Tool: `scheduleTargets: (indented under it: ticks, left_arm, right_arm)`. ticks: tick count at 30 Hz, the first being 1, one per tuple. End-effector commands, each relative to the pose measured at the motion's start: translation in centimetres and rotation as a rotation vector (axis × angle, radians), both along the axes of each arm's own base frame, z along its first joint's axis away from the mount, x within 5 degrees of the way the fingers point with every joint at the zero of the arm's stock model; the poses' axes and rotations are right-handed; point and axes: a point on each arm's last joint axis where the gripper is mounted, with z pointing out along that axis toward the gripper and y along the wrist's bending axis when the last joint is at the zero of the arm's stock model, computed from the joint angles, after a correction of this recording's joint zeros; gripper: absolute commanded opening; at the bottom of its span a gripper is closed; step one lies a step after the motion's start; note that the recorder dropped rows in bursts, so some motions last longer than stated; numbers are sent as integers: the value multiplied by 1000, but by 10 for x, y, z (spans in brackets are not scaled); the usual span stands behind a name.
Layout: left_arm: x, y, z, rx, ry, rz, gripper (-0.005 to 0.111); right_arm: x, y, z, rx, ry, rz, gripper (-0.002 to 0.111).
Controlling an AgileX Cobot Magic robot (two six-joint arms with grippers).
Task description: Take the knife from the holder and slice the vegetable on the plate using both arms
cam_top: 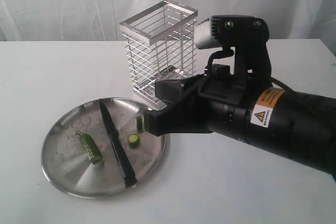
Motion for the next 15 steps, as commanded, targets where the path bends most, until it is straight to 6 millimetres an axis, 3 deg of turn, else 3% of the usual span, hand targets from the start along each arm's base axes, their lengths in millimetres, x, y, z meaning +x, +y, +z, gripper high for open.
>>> scheduleTargets:
  ticks: [1,11,15]
  left_arm:
    - [0,0,-1,-10,5,-4,0]
    - [0,0,-1,-10,5,-4,0]
    - [0,0,-1,-10,5,-4,0]
  right_arm:
    - [-2,-1,1,-4,-20,10,0]
    - [-3,-2,2,-20,-35,18,0]
    - [-5,-23,16,-143,-179,27,0]
